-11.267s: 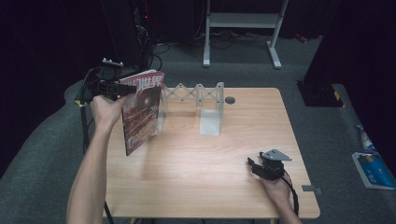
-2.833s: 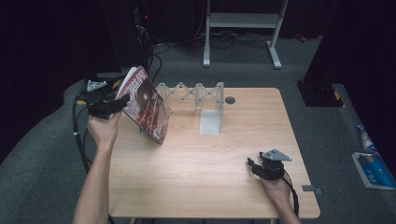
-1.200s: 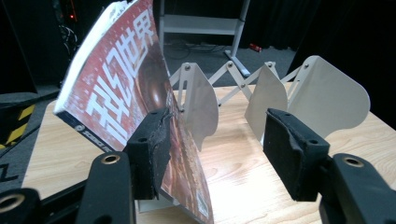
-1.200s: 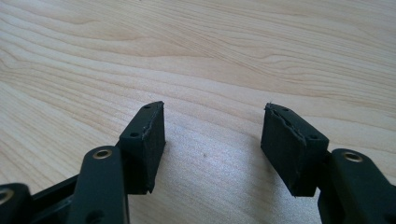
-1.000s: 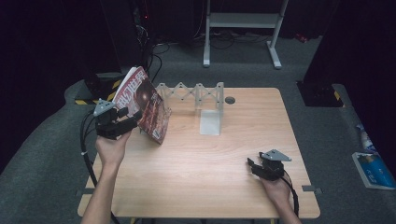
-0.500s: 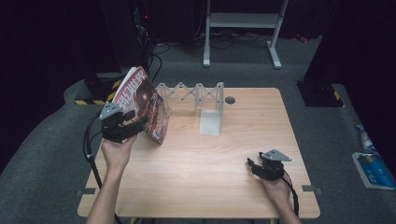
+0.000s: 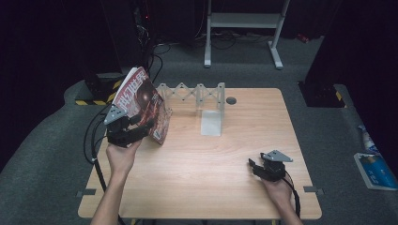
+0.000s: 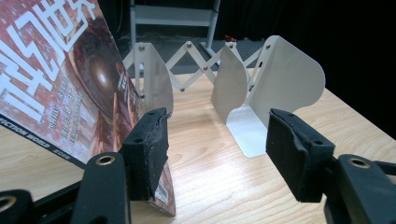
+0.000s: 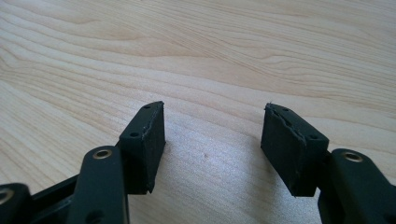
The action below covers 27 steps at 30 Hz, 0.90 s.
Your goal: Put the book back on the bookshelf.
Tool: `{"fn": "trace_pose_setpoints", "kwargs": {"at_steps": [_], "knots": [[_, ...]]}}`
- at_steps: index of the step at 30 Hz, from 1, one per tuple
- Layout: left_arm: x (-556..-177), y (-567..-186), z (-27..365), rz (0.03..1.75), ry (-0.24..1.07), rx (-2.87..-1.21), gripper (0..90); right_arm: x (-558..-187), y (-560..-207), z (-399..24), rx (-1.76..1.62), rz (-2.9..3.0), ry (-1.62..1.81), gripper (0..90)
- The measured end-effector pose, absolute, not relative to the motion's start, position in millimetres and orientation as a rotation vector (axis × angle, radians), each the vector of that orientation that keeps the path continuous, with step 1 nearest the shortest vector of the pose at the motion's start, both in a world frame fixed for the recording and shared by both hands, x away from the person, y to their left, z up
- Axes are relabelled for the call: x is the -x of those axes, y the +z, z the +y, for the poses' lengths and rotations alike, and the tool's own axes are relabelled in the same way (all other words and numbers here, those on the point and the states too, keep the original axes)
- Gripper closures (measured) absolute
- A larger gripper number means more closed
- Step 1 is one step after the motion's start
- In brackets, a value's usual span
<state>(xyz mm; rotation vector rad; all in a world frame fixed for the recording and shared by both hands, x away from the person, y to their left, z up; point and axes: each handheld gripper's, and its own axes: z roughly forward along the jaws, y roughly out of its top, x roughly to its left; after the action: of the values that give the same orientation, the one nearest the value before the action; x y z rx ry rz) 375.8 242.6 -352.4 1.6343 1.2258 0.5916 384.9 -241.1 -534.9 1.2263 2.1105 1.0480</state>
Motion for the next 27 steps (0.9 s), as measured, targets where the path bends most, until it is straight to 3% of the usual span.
{"fn": "trace_pose_setpoints", "kwargs": {"at_steps": [27], "knots": [[-366.8,-367.7,235.4,1.208,0.541,-1.636,37.7,-384.8,-534.8,-241.1,-1.229,2.111,1.049,39.8]]}}
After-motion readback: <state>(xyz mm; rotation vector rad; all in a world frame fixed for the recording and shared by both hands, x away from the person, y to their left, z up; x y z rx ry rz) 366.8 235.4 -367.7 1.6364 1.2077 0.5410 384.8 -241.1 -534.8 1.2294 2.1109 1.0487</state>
